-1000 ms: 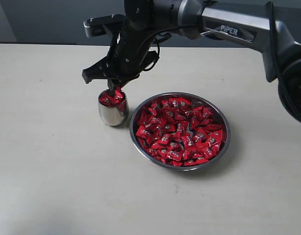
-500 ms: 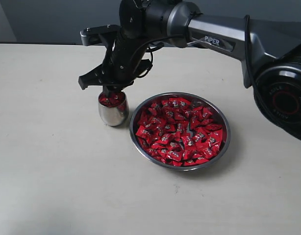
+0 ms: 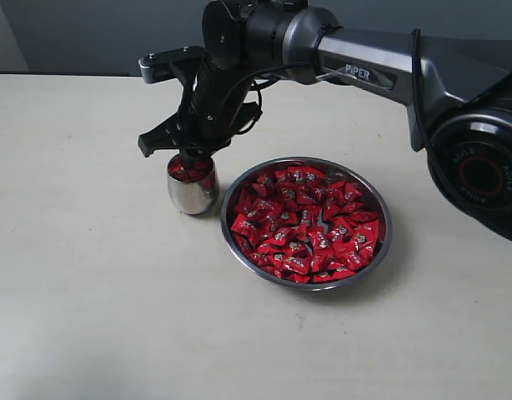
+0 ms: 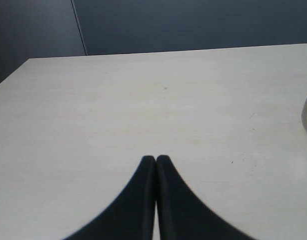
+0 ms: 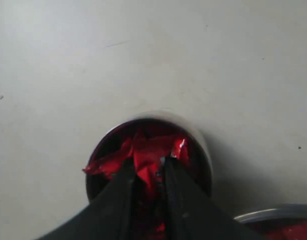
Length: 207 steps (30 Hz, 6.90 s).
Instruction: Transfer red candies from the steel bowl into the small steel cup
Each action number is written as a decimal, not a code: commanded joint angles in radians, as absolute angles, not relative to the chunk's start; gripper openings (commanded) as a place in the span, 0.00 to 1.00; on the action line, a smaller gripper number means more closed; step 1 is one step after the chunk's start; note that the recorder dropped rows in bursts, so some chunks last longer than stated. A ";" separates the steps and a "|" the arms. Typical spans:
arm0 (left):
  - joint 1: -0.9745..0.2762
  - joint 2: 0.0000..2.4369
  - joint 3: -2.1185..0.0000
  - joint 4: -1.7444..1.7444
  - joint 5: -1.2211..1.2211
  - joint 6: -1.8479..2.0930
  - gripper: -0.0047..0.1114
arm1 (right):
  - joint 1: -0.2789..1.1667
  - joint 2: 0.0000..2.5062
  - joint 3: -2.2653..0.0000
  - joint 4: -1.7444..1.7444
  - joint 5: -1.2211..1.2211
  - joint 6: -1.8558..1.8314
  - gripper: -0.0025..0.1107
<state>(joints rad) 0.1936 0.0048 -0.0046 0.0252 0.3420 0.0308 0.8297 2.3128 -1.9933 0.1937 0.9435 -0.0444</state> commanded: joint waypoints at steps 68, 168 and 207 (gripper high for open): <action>0.187 0.000 0.000 0.027 0.334 0.029 0.04 | 0.826 1.863 -1.783 -0.097 0.842 0.011 0.02; 0.187 0.000 0.000 0.027 0.334 0.029 0.04 | -0.068 0.070 0.000 -0.061 0.269 0.082 0.02; 0.187 0.000 0.000 0.027 0.334 0.029 0.04 | -0.068 0.006 0.000 -0.059 0.324 0.078 0.02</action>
